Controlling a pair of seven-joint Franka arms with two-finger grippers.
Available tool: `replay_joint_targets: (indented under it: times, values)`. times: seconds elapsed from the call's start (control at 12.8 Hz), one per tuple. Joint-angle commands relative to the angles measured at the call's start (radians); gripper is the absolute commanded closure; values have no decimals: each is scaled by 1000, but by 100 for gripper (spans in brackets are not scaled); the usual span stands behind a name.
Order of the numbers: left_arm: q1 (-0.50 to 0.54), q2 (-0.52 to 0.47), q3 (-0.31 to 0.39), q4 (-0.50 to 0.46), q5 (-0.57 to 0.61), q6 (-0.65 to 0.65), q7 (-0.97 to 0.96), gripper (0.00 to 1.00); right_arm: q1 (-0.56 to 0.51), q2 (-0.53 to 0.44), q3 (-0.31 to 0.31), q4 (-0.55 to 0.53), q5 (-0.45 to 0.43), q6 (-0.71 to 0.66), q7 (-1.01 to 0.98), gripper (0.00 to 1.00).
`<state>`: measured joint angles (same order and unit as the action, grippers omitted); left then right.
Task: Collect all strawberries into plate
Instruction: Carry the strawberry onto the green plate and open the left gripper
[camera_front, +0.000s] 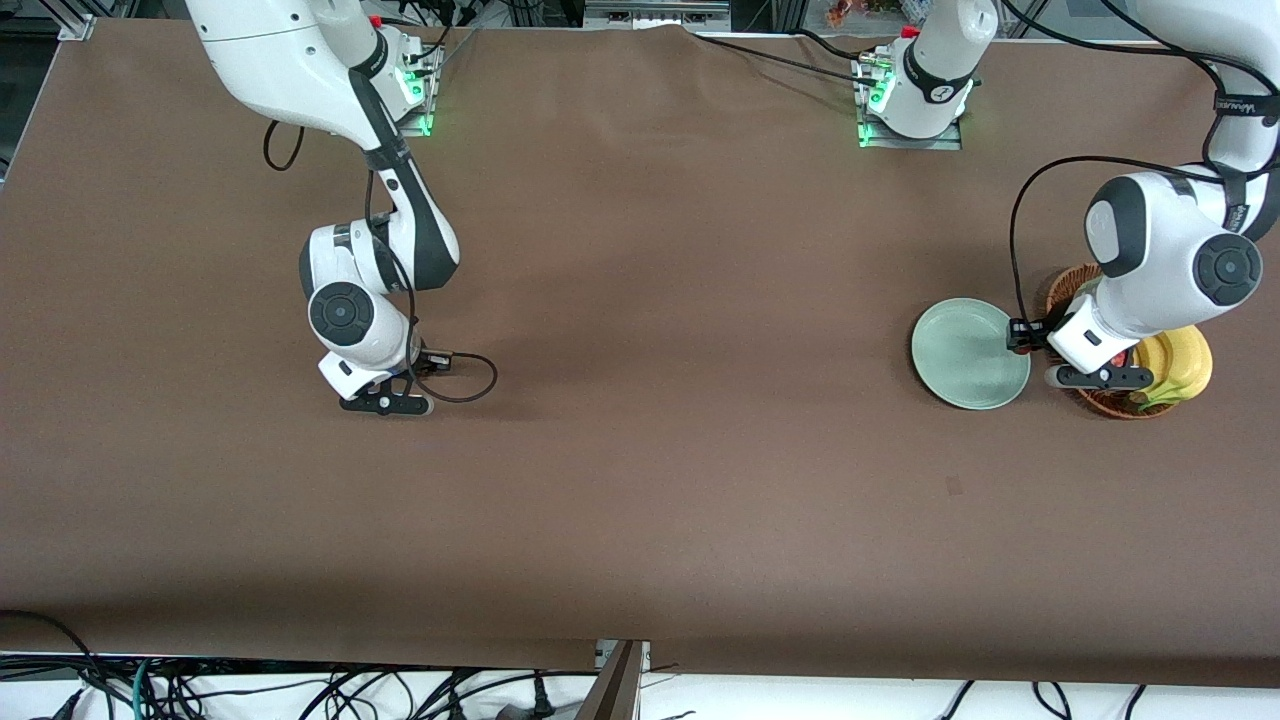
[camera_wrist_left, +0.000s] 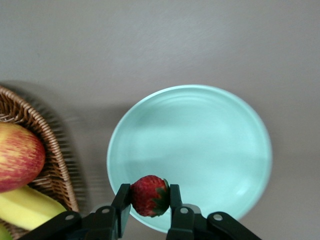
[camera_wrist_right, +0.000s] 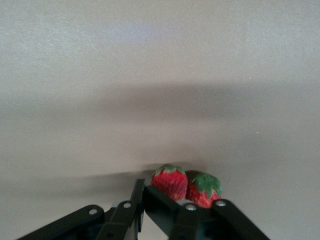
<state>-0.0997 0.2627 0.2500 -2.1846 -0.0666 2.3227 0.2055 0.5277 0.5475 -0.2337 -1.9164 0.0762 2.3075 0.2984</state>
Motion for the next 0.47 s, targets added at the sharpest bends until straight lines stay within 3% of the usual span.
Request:
replay_joint_targets:
  times: [0.0, 0.08, 0.23, 0.39]
  values:
    - [17, 44, 3, -50, -32, 119, 84, 93, -3, -20, 4, 28, 11, -49, 2, 73]
    - [23, 67, 6, -50, -32, 145, 92, 93, -3, -18, 4, 27, 11, -49, 1, 63]
    - [25, 92, 11, -50, -33, 173, 92, 92, -6, -12, 2, 23, 11, -48, -10, 54]
    - [25, 98, 11, -50, -56, 173, 94, 91, -8, -9, 2, 16, 11, -40, -12, 53]
